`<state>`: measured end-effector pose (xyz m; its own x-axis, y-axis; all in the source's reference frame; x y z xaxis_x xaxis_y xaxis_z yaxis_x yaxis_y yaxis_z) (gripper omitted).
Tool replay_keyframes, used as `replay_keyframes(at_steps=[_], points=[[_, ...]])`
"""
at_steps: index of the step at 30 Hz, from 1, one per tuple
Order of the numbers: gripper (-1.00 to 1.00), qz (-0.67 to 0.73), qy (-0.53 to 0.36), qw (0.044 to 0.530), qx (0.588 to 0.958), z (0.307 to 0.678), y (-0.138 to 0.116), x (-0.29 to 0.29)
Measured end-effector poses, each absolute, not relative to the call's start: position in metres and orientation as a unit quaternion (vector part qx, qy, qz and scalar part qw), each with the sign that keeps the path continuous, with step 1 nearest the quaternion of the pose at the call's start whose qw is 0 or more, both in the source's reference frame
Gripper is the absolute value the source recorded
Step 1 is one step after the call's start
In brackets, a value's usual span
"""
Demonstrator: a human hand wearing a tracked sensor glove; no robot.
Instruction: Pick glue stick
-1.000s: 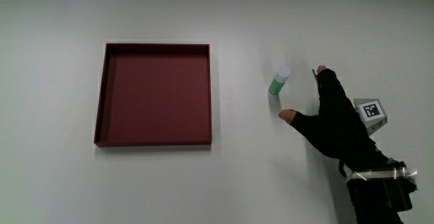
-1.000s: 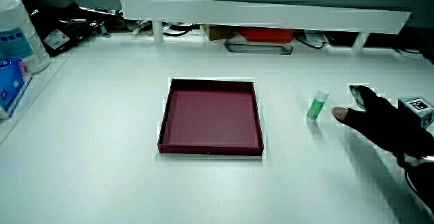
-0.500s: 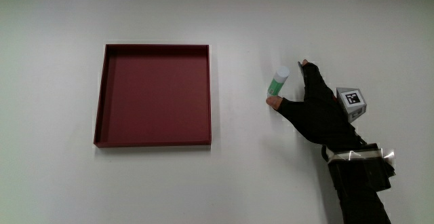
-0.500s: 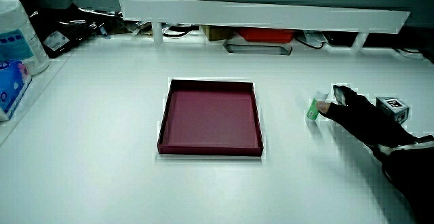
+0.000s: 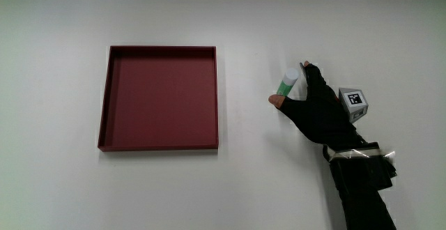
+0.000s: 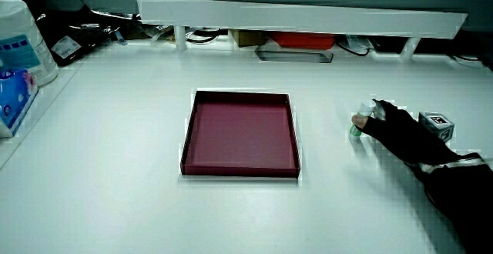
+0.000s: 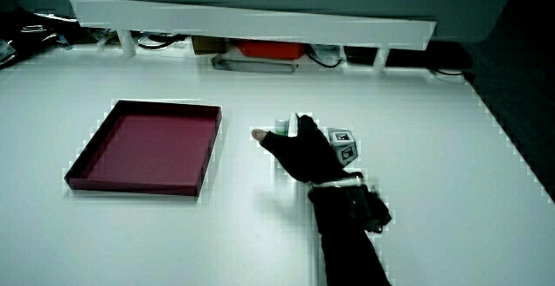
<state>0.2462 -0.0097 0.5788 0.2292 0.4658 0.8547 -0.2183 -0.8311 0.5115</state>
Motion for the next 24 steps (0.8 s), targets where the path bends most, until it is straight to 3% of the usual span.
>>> replay_keyframes(at_steps=[15,24], points=[[0.43,0.663,0.135,0.180,0.714,0.590,-0.003,0.254],[0.69,0.672,0.152,0.145,0.710,0.587,0.001,0.250]])
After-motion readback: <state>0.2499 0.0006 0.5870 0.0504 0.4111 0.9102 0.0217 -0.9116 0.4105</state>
